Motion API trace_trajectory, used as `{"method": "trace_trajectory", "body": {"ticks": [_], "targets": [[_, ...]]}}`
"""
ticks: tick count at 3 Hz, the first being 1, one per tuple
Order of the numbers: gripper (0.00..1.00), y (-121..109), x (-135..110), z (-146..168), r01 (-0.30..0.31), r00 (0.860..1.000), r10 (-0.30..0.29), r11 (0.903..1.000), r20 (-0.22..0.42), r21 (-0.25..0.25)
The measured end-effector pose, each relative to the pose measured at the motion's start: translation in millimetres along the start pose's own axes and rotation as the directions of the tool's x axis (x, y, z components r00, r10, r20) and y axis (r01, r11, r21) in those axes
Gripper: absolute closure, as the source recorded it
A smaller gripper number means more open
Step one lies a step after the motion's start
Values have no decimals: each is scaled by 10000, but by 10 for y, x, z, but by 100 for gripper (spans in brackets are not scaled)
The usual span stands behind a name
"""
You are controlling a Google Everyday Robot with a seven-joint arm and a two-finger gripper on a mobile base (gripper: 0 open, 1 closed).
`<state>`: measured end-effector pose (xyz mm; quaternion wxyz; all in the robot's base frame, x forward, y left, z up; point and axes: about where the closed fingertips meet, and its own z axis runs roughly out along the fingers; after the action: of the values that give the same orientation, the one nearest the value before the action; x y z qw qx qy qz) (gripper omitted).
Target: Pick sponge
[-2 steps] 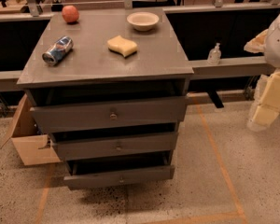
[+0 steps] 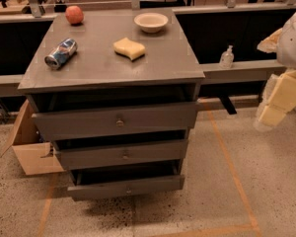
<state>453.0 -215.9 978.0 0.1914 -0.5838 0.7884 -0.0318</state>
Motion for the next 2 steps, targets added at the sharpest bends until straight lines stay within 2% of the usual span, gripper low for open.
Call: {"method": "trace_trajectory", "body": {"ticks": [1,2], "targets": [[0,-297,-111,139,-933,9918,886,9945,926,485],[0,-729,-254,508,-2422,9508,2205,9671,2177,781]]}}
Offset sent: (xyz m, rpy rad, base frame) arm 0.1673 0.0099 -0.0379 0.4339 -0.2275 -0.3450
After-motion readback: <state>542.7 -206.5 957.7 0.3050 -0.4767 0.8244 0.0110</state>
